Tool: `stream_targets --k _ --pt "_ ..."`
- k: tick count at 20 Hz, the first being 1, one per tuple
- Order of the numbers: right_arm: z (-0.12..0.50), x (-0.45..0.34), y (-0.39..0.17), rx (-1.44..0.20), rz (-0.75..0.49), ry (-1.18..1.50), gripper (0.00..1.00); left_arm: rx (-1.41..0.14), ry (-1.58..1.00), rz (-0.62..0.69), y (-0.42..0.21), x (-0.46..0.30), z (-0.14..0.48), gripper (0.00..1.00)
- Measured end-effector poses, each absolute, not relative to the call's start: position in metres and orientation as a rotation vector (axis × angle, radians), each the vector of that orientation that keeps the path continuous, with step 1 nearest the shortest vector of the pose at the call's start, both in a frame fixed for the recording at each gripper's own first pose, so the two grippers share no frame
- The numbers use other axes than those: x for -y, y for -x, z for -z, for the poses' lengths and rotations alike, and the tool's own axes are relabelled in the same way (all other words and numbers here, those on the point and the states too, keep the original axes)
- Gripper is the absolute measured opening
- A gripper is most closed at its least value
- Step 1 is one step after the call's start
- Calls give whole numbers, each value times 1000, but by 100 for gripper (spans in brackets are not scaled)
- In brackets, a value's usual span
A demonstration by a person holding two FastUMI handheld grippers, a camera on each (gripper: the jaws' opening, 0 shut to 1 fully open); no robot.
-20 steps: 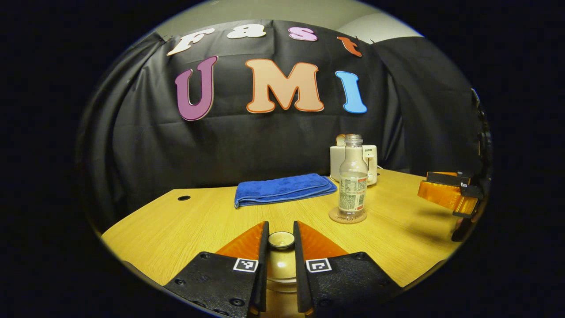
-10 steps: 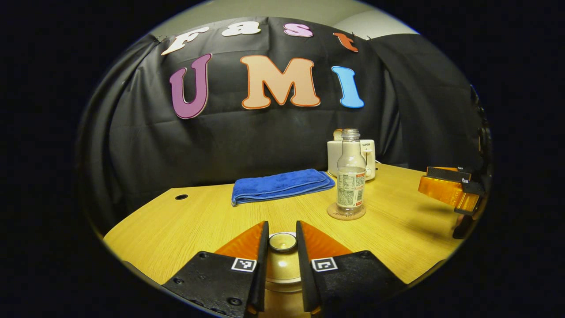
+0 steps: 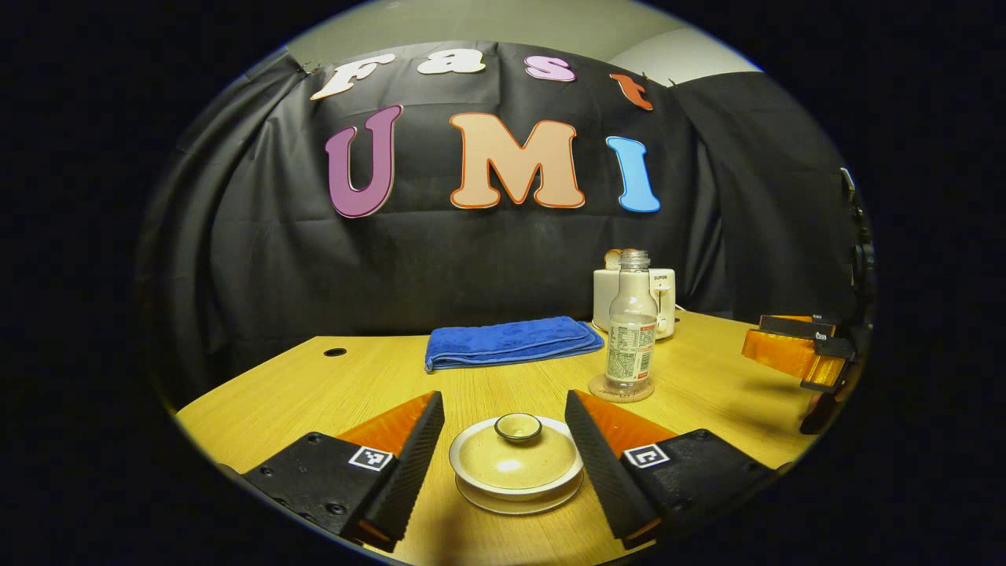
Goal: Open the teacup lid with one hand, grasp the water bottle and pour water into the teacup with the other hand; after pouring, place the water bottle on the coaster and then close the teacup lid.
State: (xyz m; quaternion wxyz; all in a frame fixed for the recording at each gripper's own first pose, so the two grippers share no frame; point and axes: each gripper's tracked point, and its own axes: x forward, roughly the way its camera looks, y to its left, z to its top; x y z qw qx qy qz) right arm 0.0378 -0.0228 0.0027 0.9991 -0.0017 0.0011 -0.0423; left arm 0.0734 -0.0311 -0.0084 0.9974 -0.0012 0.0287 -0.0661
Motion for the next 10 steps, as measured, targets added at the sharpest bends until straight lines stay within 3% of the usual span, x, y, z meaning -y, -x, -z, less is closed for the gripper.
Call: stream_targets --k 1,4,5,6,10 --pt "-3 23 -38 -2 85 4 98 -46 11 127 -71 29 7 93" --pt "-3 25 -38 -2 95 4 89 -3 24 114 -60 20 -1 95" --pt "-3 26 -38 -2 99 5 94 -7 25 108 -57 16 2 95" --pt "-3 28 -38 -1 105 5 89 0 24 103 -53 13 0 95" --pt "-3 33 -37 -1 127 6 94 -4 23 67 -44 -5 1 95"
